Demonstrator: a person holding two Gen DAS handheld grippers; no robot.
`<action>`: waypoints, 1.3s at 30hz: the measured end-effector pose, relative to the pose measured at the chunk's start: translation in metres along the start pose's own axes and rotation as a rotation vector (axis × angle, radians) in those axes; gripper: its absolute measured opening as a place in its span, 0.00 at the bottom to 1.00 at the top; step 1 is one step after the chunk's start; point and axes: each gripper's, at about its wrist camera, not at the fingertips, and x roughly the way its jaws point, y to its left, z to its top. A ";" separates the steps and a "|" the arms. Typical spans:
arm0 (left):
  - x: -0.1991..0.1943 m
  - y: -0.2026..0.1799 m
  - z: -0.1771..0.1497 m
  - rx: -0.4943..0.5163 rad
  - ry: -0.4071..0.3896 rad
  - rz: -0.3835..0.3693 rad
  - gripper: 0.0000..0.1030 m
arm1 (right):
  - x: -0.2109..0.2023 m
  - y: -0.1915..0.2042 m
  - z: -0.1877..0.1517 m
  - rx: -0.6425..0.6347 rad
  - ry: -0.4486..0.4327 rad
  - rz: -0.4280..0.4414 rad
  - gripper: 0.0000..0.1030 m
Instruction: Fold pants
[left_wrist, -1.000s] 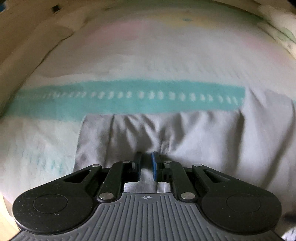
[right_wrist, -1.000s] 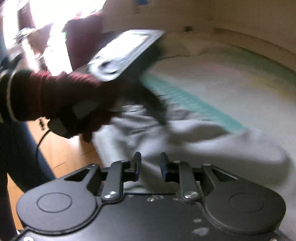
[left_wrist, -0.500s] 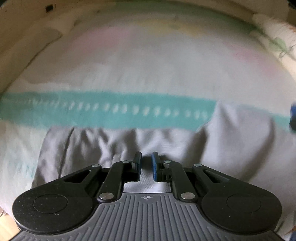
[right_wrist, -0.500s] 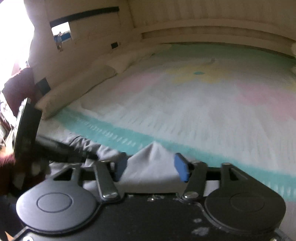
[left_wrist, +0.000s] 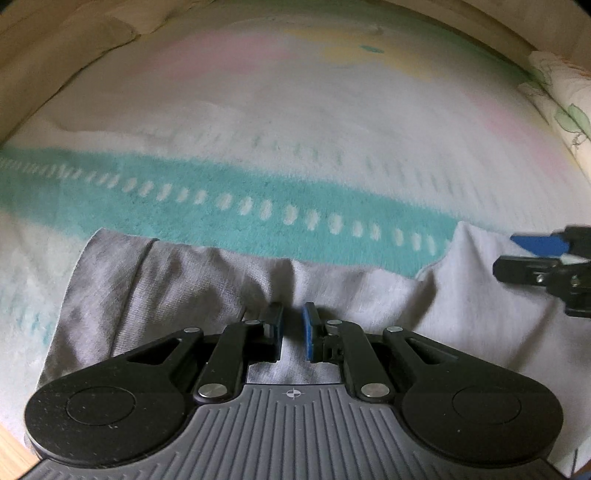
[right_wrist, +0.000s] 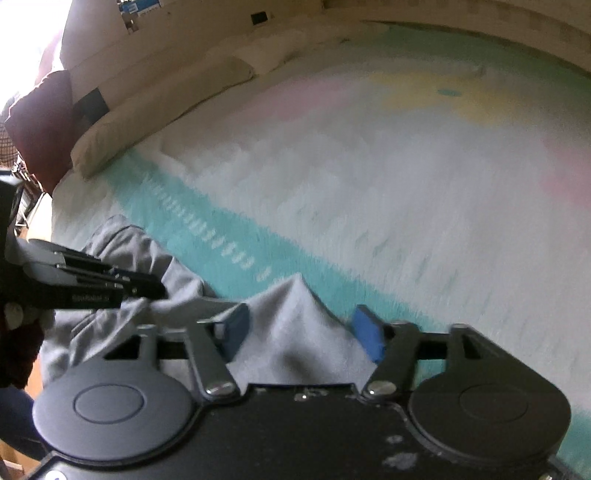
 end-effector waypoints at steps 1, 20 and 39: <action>-0.001 -0.001 -0.002 -0.002 0.000 0.001 0.12 | -0.002 -0.001 -0.002 0.000 0.011 0.011 0.34; 0.000 0.004 -0.002 -0.073 -0.012 -0.001 0.12 | -0.009 0.035 -0.031 -0.082 -0.012 0.034 0.40; -0.022 0.010 -0.002 -0.093 -0.150 0.090 0.12 | 0.010 -0.017 0.003 0.341 -0.170 0.128 0.03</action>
